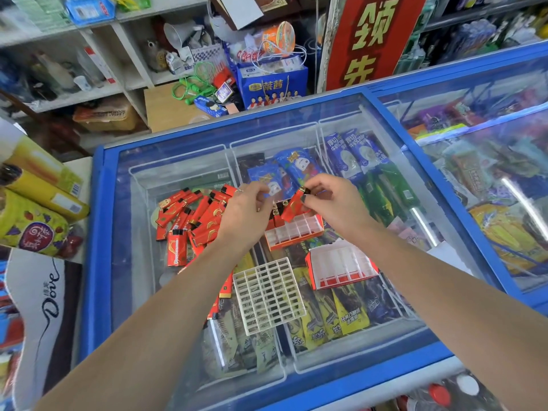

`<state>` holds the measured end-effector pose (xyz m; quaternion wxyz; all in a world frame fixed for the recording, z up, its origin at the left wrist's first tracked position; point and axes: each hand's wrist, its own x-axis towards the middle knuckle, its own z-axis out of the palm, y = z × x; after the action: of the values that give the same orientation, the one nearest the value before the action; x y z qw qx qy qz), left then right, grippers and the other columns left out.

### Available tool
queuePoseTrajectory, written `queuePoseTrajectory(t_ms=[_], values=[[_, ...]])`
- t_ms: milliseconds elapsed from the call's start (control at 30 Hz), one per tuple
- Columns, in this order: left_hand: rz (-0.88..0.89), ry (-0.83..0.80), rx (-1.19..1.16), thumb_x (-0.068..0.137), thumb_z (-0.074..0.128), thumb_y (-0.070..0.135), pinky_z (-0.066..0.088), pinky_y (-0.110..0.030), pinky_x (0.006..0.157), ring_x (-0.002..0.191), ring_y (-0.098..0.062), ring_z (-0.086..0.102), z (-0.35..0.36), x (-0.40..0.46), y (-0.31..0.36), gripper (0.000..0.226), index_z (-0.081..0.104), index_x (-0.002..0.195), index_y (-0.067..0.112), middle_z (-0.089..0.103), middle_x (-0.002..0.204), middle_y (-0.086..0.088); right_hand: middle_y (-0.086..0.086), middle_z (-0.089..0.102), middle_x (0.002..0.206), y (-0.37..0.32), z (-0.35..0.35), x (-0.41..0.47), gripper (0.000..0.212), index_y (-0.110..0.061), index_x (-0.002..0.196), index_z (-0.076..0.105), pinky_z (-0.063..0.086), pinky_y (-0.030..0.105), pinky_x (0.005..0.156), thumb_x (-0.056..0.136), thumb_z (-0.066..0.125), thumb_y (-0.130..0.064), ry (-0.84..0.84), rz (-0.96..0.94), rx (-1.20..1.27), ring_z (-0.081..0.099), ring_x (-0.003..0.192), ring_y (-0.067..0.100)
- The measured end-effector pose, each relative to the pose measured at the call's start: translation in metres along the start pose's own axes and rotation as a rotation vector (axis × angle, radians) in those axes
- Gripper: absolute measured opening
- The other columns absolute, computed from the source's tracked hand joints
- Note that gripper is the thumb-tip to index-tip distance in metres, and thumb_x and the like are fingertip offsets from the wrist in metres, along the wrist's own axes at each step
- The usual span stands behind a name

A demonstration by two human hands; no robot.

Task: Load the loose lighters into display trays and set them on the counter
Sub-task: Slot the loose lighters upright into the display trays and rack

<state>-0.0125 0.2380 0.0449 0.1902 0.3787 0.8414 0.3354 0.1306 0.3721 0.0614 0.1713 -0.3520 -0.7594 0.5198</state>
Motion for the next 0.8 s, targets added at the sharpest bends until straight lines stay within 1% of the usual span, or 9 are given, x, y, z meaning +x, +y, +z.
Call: queuePoseTrajectory(t_ms=[100,133,200,267,367,467,600,733,800], values=[[-0.064,-0.071,0.132,0.099,0.058,0.019,0.046,-0.029,0.077,0.099,-0.017,0.057,0.002,-0.001,-0.012,0.035,0.058,0.134,0.019,0.056,0.119,-0.005,-0.004,0.07,0.089,0.007,0.003,-0.001,0.018,-0.016,0.101,0.068,0.051,0.014,0.071,0.088,0.067,-0.004,0.001,-0.16,-0.244,0.069,0.075,0.005],[-0.085,-0.103,0.146,0.099,0.059,0.019,0.051,-0.033,0.079,0.099,-0.019,0.059,0.003,-0.002,-0.013,0.037,0.057,0.136,0.019,0.058,0.122,-0.006,-0.004,0.07,0.09,0.009,0.004,-0.002,0.019,-0.015,0.103,0.067,0.052,0.015,0.073,0.089,0.066,-0.002,-0.025,-0.207,-0.301,0.068,0.077,0.005],[-0.112,-0.137,0.145,0.099,0.059,0.017,0.058,-0.041,0.083,0.094,-0.022,0.066,0.006,-0.004,-0.014,0.038,0.057,0.137,0.018,0.062,0.125,-0.009,-0.001,0.068,0.093,0.014,0.007,-0.003,0.02,-0.011,0.104,0.065,0.056,0.03,0.078,0.088,0.064,0.001,-0.076,-0.271,-0.398,0.066,0.081,0.012],[-0.119,-0.138,0.132,0.099,0.058,0.013,0.059,-0.045,0.082,0.091,-0.023,0.068,0.008,-0.005,-0.014,0.038,0.057,0.136,0.017,0.063,0.127,-0.01,0.003,0.067,0.098,0.018,0.013,-0.002,0.02,-0.008,0.105,0.063,0.055,0.042,0.079,0.088,0.061,0.002,-0.105,-0.305,-0.474,0.064,0.085,0.02],[-0.116,-0.13,0.141,0.098,0.054,0.006,0.059,-0.046,0.082,0.096,-0.026,0.066,0.009,-0.005,-0.015,0.039,0.057,0.135,0.017,0.062,0.126,-0.012,0.008,0.061,0.106,0.022,0.023,0.002,0.017,-0.005,0.107,0.062,0.053,0.047,0.077,0.091,0.058,0.001,-0.14,-0.352,-0.571,0.062,0.086,0.027],[-0.116,-0.129,0.151,0.096,0.052,0.001,0.059,-0.043,0.081,0.096,-0.025,0.064,0.009,-0.004,-0.016,0.042,0.058,0.134,0.017,0.063,0.123,-0.012,0.01,0.054,0.107,0.026,0.027,0.003,0.017,-0.002,0.109,0.061,0.051,0.046,0.07,0.094,0.054,0.003,-0.161,-0.372,-0.655,0.06,0.079,0.031],[-0.112,-0.133,0.139,0.094,0.05,-0.003,0.059,-0.046,0.078,0.091,-0.026,0.065,0.01,-0.003,-0.019,0.043,0.059,0.132,0.016,0.063,0.117,-0.012,0.011,0.053,0.106,0.029,0.029,0.006,0.017,-0.002,0.109,0.062,0.051,0.047,0.067,0.096,0.052,0.002,-0.133,-0.345,-0.69,0.058,0.074,0.032],[-0.112,-0.125,0.123,0.09,0.051,-0.006,0.059,-0.047,0.066,0.076,-0.026,0.065,0.012,-0.004,-0.021,0.045,0.059,0.127,0.019,0.061,0.104,-0.01,0.01,0.054,0.108,0.031,0.028,0.009,0.017,-0.002,0.109,0.061,0.051,0.049,0.068,0.095,0.051,0.003,-0.126,-0.326,-0.745,0.06,0.074,0.035],[-0.108,-0.122,0.119,0.09,0.052,-0.006,0.059,-0.047,0.066,0.075,-0.025,0.065,0.013,-0.004,-0.023,0.045,0.059,0.127,0.019,0.06,0.102,-0.009,0.01,0.052,0.111,0.031,0.028,0.008,0.016,-0.002,0.109,0.061,0.052,0.048,0.067,0.097,0.051,0.001,-0.134,-0.33,-0.788,0.06,0.071,0.034]])
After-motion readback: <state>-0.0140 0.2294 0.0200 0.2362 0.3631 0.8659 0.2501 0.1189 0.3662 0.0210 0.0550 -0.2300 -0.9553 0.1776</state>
